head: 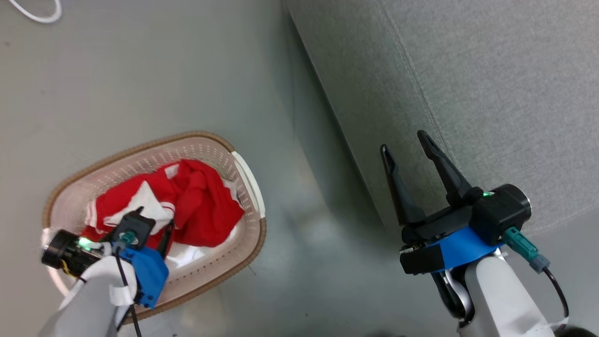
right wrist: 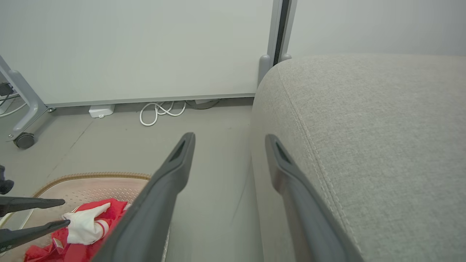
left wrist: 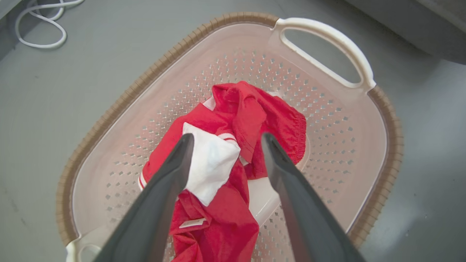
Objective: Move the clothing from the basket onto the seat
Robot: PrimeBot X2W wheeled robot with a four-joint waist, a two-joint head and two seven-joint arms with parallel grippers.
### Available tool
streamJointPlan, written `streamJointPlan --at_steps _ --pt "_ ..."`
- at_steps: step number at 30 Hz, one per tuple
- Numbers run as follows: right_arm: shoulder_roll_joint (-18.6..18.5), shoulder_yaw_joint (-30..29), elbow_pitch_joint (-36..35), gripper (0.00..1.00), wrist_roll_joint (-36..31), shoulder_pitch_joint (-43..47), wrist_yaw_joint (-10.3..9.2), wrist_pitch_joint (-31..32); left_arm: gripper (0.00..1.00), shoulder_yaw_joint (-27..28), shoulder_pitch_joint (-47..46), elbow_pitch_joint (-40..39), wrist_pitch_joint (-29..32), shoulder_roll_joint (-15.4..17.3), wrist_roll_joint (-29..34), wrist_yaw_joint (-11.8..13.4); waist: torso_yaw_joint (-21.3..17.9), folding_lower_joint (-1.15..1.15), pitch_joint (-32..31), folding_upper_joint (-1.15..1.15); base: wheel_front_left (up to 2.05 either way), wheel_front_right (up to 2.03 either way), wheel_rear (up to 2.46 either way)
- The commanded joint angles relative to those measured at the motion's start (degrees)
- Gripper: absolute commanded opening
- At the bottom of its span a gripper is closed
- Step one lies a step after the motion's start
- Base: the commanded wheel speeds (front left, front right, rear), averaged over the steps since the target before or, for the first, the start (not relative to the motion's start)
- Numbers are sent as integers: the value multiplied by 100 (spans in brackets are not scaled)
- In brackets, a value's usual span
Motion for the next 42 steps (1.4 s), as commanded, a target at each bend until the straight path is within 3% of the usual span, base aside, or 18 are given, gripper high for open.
streamJointPlan --at_steps 1,11,22,42 --pt "-4 29 -88 100 79 -122 1 -18 100 -128 -243 87 77 170 -64 -1 -257 -1 459 0 0 0 0" --pt "-4 203 -287 100 353 -295 1 -20 100 -670 -844 453 383 623 -156 -1 -432 -1 1047 0 0 0 0" --pt "-4 359 -329 100 595 -389 1 -19 100 -1129 -1289 692 664 1019 183 16 -566 -1 1441 0 0 0 0" --pt "-4 474 -345 100 820 -498 1 -19 100 -1464 -1711 867 1134 1189 293 205 -639 -1 1759 0 0 0 0"
